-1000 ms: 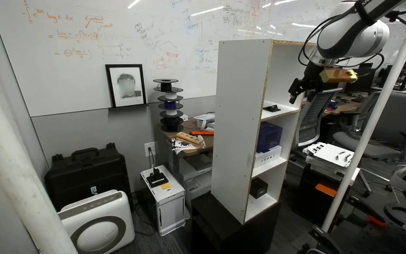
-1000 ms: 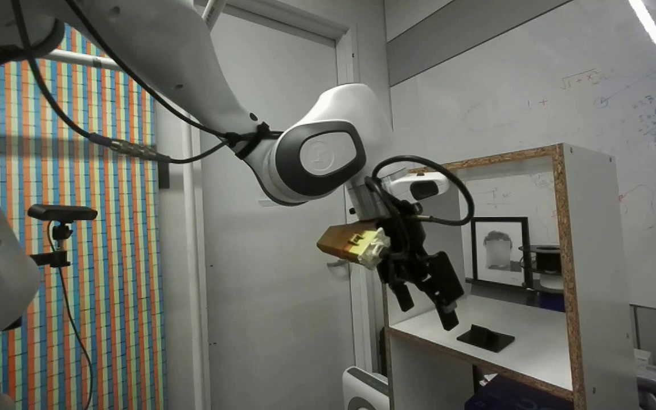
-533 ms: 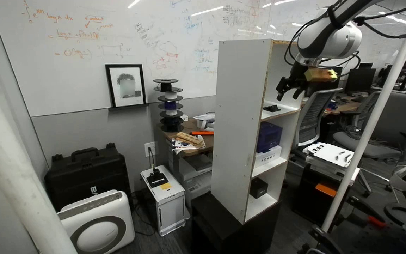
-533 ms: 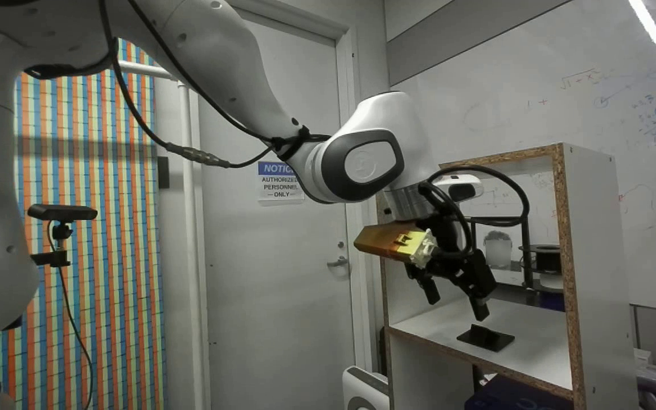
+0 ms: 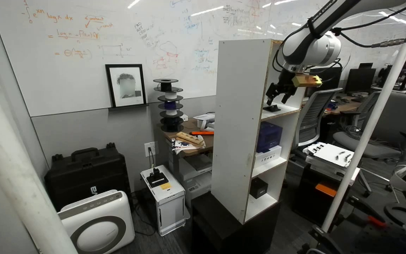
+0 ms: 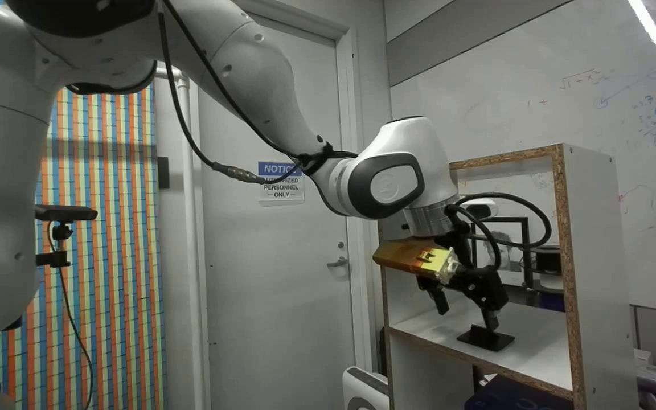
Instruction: Put the black object on the top shelf
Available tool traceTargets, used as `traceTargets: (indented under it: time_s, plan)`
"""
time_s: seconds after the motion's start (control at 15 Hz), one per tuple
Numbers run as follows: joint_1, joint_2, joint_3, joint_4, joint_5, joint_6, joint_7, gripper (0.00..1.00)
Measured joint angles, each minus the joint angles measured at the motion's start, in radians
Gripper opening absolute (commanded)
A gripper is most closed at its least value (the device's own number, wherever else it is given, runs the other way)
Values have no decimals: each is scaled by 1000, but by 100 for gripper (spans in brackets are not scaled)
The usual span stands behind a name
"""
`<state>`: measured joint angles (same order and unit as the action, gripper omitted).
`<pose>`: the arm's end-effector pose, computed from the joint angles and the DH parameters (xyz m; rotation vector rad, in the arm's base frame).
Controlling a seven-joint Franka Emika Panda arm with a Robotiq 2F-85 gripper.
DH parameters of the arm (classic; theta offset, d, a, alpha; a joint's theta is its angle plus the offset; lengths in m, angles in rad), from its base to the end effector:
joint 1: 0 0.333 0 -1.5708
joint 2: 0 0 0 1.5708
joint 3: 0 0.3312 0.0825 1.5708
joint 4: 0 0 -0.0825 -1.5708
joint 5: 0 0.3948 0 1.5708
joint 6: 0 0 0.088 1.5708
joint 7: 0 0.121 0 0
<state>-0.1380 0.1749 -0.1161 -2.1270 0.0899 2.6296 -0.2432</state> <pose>0.5905 -0.1534 0.3570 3.0526 -0.1174 0.5059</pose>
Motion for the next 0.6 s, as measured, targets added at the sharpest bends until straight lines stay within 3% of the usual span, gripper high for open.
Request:
traceTargets:
  time_s: [0.07, 0.2, 0.6]
  plan:
    - [-5, 11, 5, 9, 13, 0, -9, 73]
    - [-14, 25, 14, 18, 30, 0, -26, 68]
    - [-37, 50, 35, 24, 63, 1, -64, 19]
